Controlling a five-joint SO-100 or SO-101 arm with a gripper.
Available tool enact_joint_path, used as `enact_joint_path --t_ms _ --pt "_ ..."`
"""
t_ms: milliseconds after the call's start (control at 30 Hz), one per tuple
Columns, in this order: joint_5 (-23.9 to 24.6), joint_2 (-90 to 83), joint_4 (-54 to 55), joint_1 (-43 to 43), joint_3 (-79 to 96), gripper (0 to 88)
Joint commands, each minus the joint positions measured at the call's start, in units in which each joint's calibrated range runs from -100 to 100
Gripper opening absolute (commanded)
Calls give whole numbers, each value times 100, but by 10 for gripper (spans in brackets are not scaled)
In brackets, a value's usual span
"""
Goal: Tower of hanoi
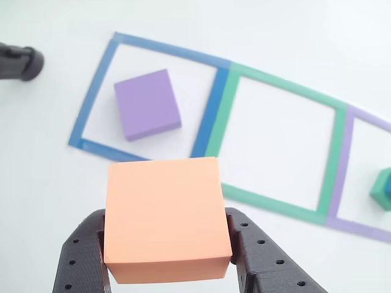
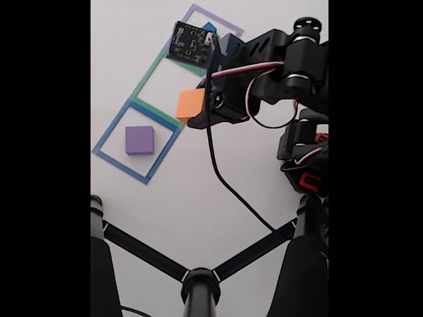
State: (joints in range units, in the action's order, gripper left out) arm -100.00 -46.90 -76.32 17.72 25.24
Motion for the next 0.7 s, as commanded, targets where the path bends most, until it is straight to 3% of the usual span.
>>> enact_joint_path --t_ms 0,167,433,667 --pt "0 -158 1817 31 1333 82" --pt "0 18 4537 38 3296 84" --pt "0 1172 7580 275 4568 86" --pt "0 2478 9288 374 4596 89"
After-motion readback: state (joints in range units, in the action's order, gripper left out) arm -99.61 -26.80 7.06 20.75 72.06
